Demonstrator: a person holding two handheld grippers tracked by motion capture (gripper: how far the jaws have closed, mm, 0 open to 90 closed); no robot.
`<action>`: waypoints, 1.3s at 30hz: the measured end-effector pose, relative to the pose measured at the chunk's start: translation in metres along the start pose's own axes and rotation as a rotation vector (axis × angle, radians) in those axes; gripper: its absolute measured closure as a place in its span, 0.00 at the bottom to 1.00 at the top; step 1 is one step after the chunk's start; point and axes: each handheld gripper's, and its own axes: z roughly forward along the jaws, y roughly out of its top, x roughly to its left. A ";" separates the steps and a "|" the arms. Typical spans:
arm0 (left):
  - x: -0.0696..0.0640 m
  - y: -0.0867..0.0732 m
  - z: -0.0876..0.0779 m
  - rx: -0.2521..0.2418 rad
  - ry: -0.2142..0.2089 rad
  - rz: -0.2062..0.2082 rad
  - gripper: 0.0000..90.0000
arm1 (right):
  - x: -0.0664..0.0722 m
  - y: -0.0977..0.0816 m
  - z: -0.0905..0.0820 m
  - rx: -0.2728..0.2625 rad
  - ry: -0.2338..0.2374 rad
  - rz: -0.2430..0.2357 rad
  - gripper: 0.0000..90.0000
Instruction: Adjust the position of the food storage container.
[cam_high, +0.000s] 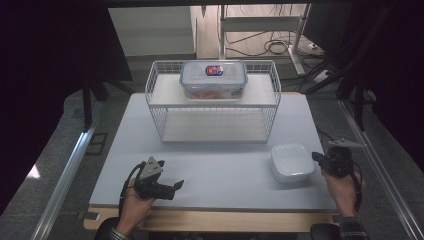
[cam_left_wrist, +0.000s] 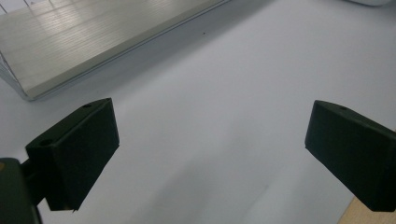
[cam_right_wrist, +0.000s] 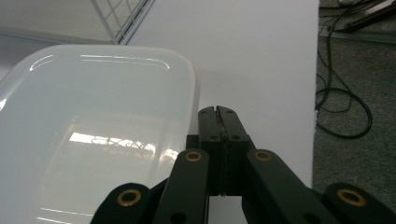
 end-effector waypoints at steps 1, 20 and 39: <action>0.000 0.000 0.000 0.000 -0.001 0.000 0.03 | 0.001 0.000 0.000 0.000 0.002 -0.001 0.99; -0.001 0.000 0.002 0.015 -0.011 -0.002 0.03 | 0.033 0.001 0.005 0.035 0.105 -0.034 0.99; -0.003 -0.001 0.006 0.034 -0.022 0.006 0.03 | 0.078 0.003 0.012 0.076 0.224 -0.104 0.99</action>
